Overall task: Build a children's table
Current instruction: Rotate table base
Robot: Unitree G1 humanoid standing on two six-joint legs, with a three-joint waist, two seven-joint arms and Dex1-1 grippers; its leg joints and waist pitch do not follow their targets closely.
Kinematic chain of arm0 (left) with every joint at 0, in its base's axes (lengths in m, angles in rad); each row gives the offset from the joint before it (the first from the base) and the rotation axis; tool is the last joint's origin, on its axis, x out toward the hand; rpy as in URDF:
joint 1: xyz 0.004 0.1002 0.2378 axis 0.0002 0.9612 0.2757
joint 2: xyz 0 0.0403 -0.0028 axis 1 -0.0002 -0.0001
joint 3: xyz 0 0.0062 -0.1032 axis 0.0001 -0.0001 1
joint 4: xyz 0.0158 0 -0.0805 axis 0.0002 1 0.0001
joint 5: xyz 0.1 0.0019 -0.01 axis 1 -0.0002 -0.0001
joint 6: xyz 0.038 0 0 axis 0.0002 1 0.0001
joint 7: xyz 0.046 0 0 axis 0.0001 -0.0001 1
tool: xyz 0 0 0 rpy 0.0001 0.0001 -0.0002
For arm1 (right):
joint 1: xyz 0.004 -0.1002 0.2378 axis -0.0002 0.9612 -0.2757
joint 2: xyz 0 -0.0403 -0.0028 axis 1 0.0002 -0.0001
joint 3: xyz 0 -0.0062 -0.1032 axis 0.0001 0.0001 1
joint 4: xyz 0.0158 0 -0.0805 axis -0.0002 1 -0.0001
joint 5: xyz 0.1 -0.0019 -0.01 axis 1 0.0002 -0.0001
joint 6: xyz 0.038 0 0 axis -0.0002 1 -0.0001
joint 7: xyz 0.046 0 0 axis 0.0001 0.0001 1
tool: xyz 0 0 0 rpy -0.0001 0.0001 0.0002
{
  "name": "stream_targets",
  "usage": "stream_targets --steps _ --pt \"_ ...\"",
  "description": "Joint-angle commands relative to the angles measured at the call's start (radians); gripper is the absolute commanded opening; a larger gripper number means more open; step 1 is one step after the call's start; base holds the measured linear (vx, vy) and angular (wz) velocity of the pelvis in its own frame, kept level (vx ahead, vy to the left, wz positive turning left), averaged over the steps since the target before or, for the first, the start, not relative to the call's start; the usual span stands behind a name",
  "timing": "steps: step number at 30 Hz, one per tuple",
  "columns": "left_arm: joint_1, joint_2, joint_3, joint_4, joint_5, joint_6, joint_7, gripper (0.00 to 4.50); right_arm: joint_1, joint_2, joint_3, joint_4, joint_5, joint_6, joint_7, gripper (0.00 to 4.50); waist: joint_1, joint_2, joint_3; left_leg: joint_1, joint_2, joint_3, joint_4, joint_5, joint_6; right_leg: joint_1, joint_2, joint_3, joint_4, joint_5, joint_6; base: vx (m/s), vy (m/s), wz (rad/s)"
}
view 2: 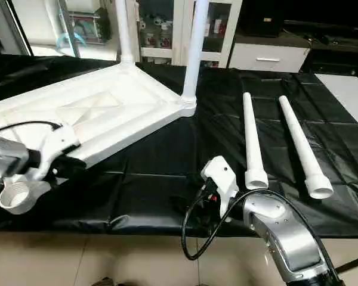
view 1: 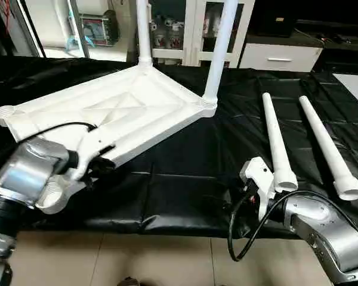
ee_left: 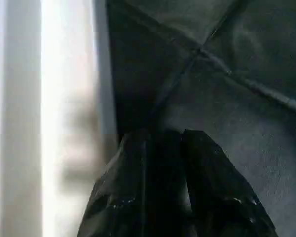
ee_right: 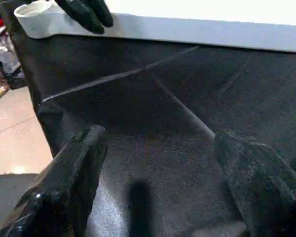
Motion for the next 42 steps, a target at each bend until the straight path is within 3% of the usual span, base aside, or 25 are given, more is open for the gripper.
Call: stream_targets --steps 1,7,16,25,36,42 --pt "-0.036 -0.035 0.021 0.003 -0.016 0.001 0.035 1.32 -0.002 -0.009 -0.003 -0.026 0.0 -0.006 0.004 3.75 -0.002 0.017 -0.063 0.028 0.016 -0.016 -0.086 -0.447 -0.052 0.023 -0.026 0.029 -0.082 -0.422 -0.154 0.0 0.0 0.0" --pt "-0.064 -0.008 0.036 0.018 -0.003 -0.01 0.029 1.32 -0.002 -0.01 -0.003 -0.022 -0.004 -0.009 0.003 3.75 -0.009 0.014 -0.065 0.01 0.013 -0.02 -0.088 -0.393 -0.041 0.039 -0.026 0.027 -0.072 -0.378 -0.153 0.0 0.0 0.0" --pt "-0.054 0.042 0.017 0.093 0.049 -0.049 0.068 1.32 -0.009 -0.009 0.013 -0.028 0.001 -0.009 0.019 3.75 -0.005 0.018 -0.067 0.018 0.015 -0.017 -0.085 -0.377 -0.04 0.035 -0.021 0.03 -0.065 -0.32 -0.178 0.0 0.0 0.0" --pt "-0.037 0.043 -0.001 0.118 0.061 -0.054 0.061 1.32 -0.017 -0.007 0.019 -0.022 0.0 -0.011 0.025 3.75 -0.003 0.015 -0.062 0.02 0.015 -0.02 -0.088 -0.424 -0.05 0.031 -0.026 0.03 -0.076 -0.416 -0.151 0.0 0.0 0.0" --pt "-0.025 0.012 -0.003 0.116 0.038 -0.035 0.041 1.32 -0.013 -0.013 0.035 -0.032 0.006 -0.006 0.046 3.75 -0.002 0.016 -0.065 0.019 0.016 -0.019 -0.087 -0.403 -0.046 0.032 -0.025 0.031 -0.072 -0.373 -0.166 0.0 0.0 0.0" --pt "-0.057 -0.046 -0.002 0.137 0.019 -0.02 0.054 1.32 -0.005 -0.02 0.044 -0.044 0.012 0.001 0.066 3.75 0.0 0.016 -0.066 0.02 0.016 -0.018 -0.086 -0.389 -0.045 0.034 -0.024 0.033 -0.069 -0.337 -0.178 0.0 0.0 0.0"
